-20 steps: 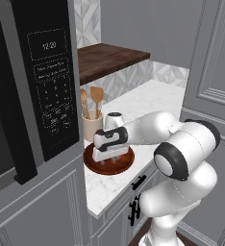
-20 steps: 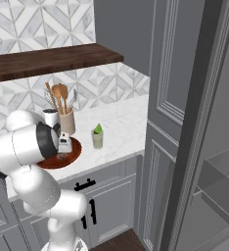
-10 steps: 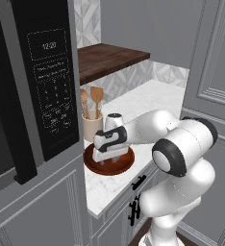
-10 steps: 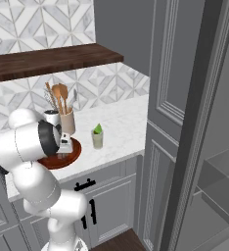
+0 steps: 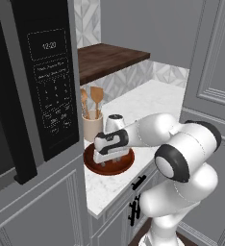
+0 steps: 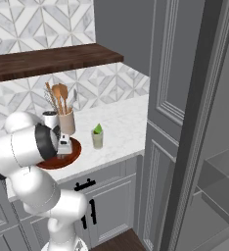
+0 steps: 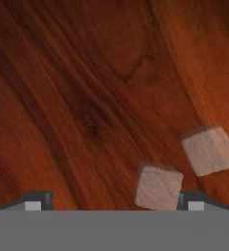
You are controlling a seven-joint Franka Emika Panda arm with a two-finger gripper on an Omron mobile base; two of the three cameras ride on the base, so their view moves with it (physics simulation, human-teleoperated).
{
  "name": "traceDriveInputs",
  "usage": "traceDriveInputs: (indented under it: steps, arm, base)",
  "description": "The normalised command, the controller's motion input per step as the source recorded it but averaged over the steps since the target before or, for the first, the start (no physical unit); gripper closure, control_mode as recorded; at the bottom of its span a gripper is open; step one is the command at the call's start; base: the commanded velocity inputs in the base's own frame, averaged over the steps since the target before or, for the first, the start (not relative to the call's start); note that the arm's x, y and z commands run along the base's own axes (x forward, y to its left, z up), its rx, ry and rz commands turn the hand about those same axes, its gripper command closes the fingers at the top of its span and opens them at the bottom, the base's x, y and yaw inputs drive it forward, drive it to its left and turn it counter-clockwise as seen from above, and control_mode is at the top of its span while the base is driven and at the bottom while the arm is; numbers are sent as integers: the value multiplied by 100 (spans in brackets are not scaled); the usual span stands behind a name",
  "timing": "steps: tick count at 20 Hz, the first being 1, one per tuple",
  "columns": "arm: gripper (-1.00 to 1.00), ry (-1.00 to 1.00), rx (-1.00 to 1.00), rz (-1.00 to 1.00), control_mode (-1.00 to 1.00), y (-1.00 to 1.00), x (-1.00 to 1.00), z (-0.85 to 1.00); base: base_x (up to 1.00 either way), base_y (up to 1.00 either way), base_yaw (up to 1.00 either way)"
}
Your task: Grab a lemon wedge from the fridge and one ice cube from the ice bowl, and put them in the glass of lemonade.
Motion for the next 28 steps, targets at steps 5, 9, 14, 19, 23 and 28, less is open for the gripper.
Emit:
traceDriveInputs:
  steps: [5,9,14,19,23,28]
  arm:
    - [-100,-5,0,0,-100,0,0,0]
    - [-100,-3,0,0,-100,0,0,0]
    - [-100,-1,0,0,-100,0,0,0]
    - [-100,0,0,0,-100,0,9,0]
    - [-100,0,0,0,-100,0,14,0]
    - [-100,2,0,0,-100,0,2,-7]
  base:
    - [0,0,0]
    - [0,0,0]
    - [0,0,0]
    - [0,0,0]
    - [0,0,0]
    - [0,0,0]
